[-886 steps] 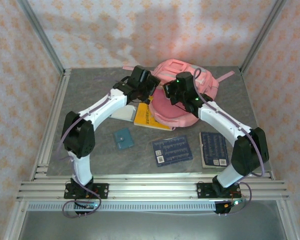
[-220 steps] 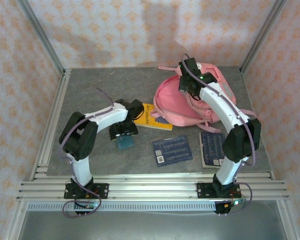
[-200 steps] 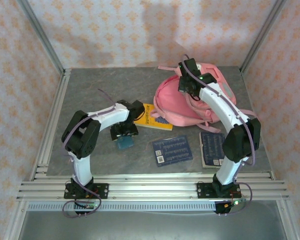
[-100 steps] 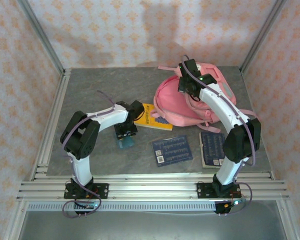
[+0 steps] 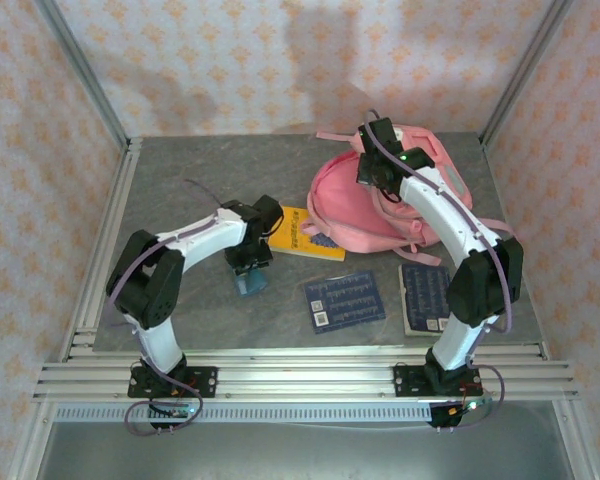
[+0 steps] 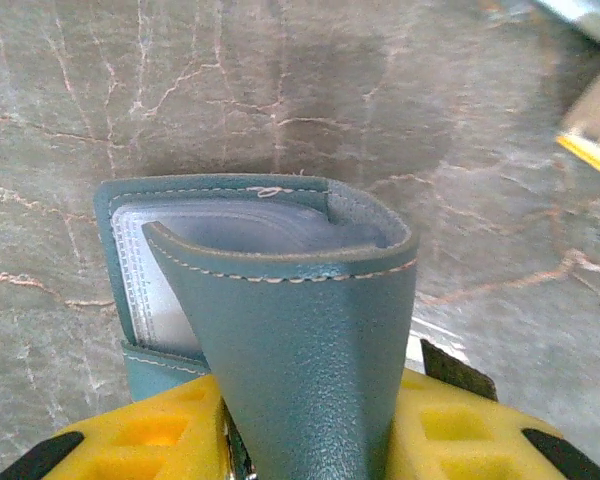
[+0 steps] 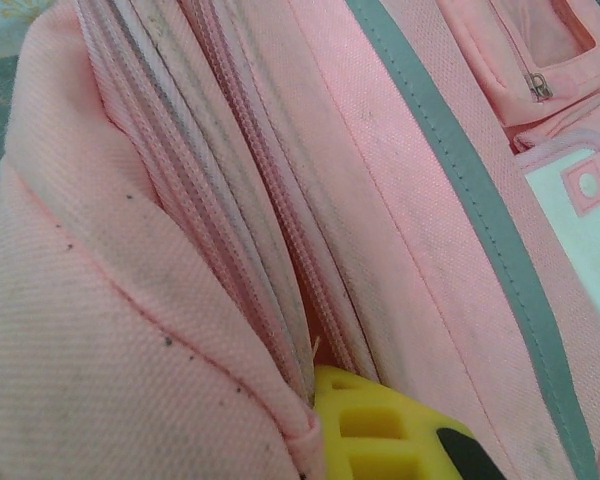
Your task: Pack books, pencil case, and school supplies into a backpack
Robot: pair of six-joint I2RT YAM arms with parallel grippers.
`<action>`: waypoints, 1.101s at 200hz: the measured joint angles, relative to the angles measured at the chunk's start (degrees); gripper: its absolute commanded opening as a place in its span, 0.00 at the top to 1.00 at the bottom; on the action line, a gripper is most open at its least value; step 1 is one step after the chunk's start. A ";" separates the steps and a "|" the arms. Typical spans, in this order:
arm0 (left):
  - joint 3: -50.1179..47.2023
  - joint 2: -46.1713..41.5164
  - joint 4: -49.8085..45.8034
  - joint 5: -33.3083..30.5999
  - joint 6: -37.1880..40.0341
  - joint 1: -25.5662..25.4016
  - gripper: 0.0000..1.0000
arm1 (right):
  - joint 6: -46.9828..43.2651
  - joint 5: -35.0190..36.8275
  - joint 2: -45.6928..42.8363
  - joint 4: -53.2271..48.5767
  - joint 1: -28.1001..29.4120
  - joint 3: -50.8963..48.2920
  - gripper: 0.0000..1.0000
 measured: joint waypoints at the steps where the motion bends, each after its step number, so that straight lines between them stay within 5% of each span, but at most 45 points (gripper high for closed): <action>1: 0.00 -0.20 0.02 0.02 0.00 0.00 0.76 | 0.00 0.02 0.00 0.00 0.00 0.00 1.00; 125: 1.44 -6.93 4.87 7.37 0.31 -0.04 0.74 | 0.04 0.11 -0.35 -0.20 -0.02 0.00 1.00; 177: 16.22 -5.77 4.87 9.46 0.13 -0.15 0.72 | 1.07 -4.37 -2.78 -3.23 -1.44 1.79 1.00; 220: 31.85 3.93 6.19 12.41 -0.31 -0.92 0.69 | 3.10 -11.28 -5.35 -5.68 -3.82 3.63 1.00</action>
